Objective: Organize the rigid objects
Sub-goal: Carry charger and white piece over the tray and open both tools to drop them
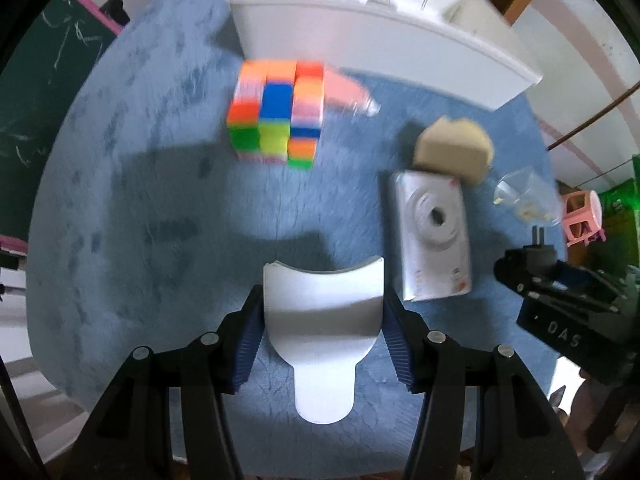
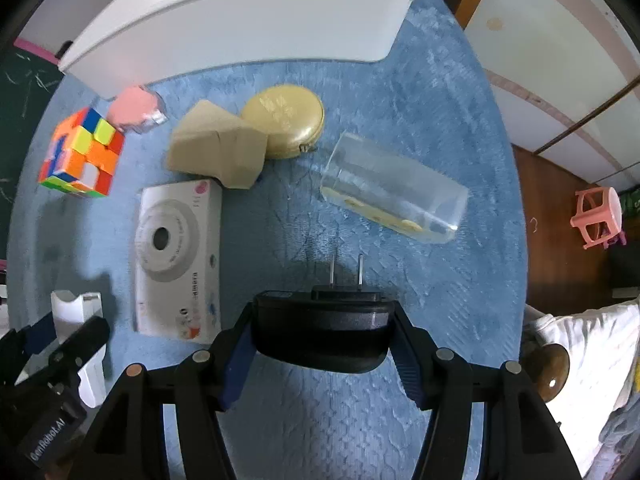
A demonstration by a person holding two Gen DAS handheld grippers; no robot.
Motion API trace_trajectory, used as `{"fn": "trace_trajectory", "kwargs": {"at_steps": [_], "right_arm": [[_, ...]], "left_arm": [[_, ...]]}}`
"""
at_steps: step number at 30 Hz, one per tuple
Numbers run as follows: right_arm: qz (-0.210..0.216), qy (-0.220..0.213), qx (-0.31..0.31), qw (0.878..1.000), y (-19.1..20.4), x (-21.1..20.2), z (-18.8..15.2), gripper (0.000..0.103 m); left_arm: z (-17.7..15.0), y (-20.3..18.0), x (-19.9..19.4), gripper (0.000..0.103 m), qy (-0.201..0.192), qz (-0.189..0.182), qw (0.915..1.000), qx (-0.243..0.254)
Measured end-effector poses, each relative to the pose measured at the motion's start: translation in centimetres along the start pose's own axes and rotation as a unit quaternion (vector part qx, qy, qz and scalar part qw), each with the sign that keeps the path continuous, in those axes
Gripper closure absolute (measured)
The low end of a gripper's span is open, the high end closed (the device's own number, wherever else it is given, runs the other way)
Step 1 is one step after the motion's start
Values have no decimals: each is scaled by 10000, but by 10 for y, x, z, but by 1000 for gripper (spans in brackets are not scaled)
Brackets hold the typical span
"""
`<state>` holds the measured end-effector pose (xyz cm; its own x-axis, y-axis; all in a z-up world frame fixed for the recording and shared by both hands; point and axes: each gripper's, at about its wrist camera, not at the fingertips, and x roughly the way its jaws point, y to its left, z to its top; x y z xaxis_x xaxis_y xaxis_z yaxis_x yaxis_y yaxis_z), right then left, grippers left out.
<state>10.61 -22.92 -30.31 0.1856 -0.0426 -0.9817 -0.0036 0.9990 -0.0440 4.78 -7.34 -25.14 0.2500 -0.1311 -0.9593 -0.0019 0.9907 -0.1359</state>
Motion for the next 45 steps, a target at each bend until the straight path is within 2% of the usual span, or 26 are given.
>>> {"fn": "trace_trajectory", "kwargs": {"at_steps": [4,8,12,16,26,29,31,34,37,40,45], "right_arm": [[87,-221,47,9997,-4,-22,1,41],[194,-565,51,9982,-8,-58,6,41],[274,-972,33,9949,-13,-100,18,41],[339,-1414,27,9894,-16,-142,43,41],[473,-2611,110,9641,-12,-244,116,41],[465,-2905,182,9556,-15,-266,134,41],[438,-3057,223,9509,-15,-272,150,41],[480,-3018,304,9517,-15,-264,172,41],[517,-2796,415,9578,-14,-236,192,41],[597,-2385,540,9678,-12,-191,209,41],[544,-1725,750,9806,-9,-122,219,41]], "left_arm": [[20,0,-39,44,-331,-150,9993,100],[53,8,-80,44,-763,-265,9964,270],[93,9,-133,44,-1272,-360,9898,529],[135,-6,-173,44,-1752,-323,9804,844],[233,-37,-210,44,-2358,-313,9644,1158],[262,-44,-201,44,-2477,-299,9608,1213],[281,-48,-185,44,-2399,-343,9626,1208],[309,-54,-153,44,-2190,-303,9668,1281],[328,-59,-109,44,-1888,-149,9715,1426],[338,-62,-61,44,-1495,-2,9769,1524],[339,-66,4,44,-973,261,9788,1781]]}}
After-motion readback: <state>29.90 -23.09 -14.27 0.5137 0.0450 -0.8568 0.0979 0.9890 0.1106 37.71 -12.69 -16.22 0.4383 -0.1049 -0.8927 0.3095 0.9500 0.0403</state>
